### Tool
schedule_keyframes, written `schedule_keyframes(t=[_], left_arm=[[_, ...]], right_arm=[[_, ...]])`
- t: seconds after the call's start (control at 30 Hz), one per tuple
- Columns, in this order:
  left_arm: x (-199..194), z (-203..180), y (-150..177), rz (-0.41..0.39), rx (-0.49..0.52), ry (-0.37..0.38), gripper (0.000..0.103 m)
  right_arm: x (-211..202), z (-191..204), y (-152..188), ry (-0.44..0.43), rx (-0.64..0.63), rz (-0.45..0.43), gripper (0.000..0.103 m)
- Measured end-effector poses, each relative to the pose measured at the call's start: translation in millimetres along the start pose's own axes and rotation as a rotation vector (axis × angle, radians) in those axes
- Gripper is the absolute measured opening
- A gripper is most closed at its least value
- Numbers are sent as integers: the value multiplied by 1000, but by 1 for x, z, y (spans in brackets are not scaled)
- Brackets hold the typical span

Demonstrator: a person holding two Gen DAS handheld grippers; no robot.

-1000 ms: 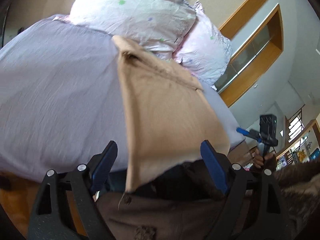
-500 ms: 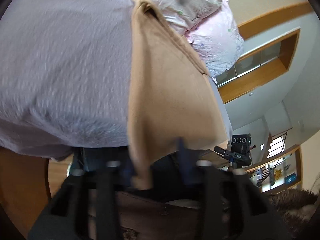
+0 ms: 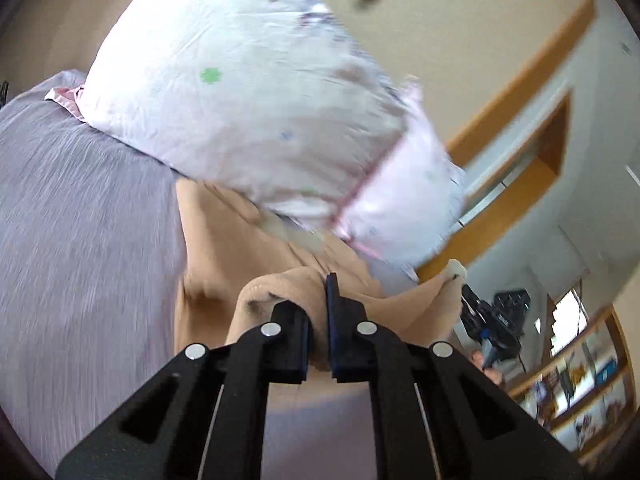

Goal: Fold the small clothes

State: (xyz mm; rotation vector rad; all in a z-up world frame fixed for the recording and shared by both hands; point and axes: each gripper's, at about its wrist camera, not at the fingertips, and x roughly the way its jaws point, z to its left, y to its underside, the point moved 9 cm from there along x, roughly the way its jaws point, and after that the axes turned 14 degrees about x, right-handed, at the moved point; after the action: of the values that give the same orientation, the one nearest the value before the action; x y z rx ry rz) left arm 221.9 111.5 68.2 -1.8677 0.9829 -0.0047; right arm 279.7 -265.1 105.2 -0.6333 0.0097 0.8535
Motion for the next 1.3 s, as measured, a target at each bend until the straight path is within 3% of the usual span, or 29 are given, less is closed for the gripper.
schedule_keyframes(t=[0.07, 0.17, 0.27, 0.3, 0.37, 0.4, 0.43, 0.5, 0.53, 0.63, 0.73, 0.8, 0.87, 0.9, 0.93, 0.97, 1.1, 1.2, 1.3], left_arm=[[51, 37, -19, 35, -68, -58, 7], [102, 88, -22, 93, -179, -132, 5], [121, 118, -14, 101, -326, -99, 5], [122, 121, -14, 95, -343, -87, 6], [115, 118, -17, 77, -335, -74, 13], [107, 115, -19, 61, -327, -67, 32], [100, 114, -22, 43, -320, -65, 61], [78, 105, -25, 14, -288, -106, 75], [70, 99, -22, 26, -263, -113, 75], [64, 91, -3, 101, -224, -141, 75], [67, 87, 27, 187, -213, -173, 75], [73, 91, 46, 238, -227, -180, 75], [78, 88, 50, 242, -196, -201, 73], [80, 85, 50, 252, -193, -199, 59], [87, 81, 51, 261, -210, -172, 29], [92, 80, 52, 272, -227, -163, 22], [98, 55, 28, 217, -208, -144, 18], [103, 3, -3, 174, -122, -80, 18], [136, -74, -21, 183, -12, 30, 18]], right_arm=[[43, -37, -27, 128, 34, -22, 7], [105, -96, -44, 302, 109, 10, 7], [131, -141, -38, 402, 199, 73, 8], [135, -149, -36, 416, 217, 94, 13], [141, -151, -39, 437, 234, 107, 53], [139, -147, -44, 442, 222, 82, 93], [132, -137, -50, 413, 200, 38, 102], [121, -117, -51, 314, 175, 17, 102], [118, -110, -46, 280, 173, 42, 102], [116, -113, -17, 301, 185, 129, 102], [116, -142, 16, 464, 163, 222, 98], [104, -135, 16, 436, 140, 168, 98], [86, -123, 12, 309, 197, 109, 99], [78, -119, 8, 259, 209, 76, 99], [68, -119, 4, 228, 212, 28, 99], [59, -122, 1, 207, 218, -4, 99], [49, -139, -9, 165, 290, -57, 99], [37, -137, -19, 142, 303, -106, 99], [25, -130, -30, 160, 270, -158, 99]])
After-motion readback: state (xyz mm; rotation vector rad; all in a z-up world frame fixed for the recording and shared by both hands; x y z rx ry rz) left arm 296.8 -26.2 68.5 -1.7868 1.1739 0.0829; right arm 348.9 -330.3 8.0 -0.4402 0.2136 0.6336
